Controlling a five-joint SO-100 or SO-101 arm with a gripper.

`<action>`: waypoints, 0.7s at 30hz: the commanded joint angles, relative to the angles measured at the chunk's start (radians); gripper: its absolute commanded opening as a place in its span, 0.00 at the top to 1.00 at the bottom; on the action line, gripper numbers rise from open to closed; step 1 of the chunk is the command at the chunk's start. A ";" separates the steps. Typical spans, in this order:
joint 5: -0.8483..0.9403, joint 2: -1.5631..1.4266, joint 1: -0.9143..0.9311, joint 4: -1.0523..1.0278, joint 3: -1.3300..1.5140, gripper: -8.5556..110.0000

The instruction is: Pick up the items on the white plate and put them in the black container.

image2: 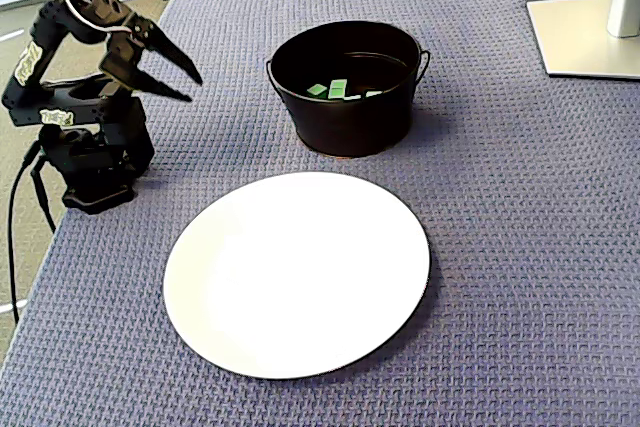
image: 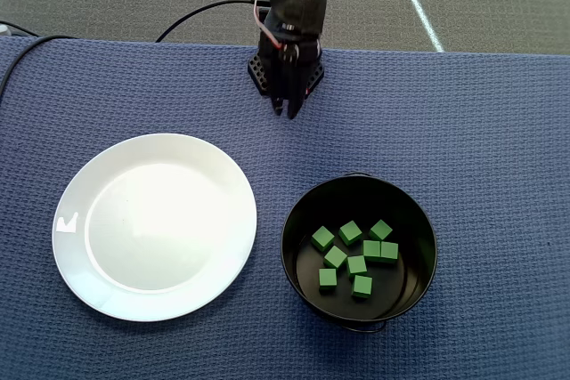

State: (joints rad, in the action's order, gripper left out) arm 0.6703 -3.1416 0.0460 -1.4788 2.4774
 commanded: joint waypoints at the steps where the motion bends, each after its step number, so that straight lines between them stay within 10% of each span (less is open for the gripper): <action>1: 0.051 -0.035 0.026 -0.011 0.130 0.93; 21: 0.267 -0.035 0.028 -0.150 0.267 0.87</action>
State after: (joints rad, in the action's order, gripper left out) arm 0.9112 -3.1692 0.0199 -1.5370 2.7013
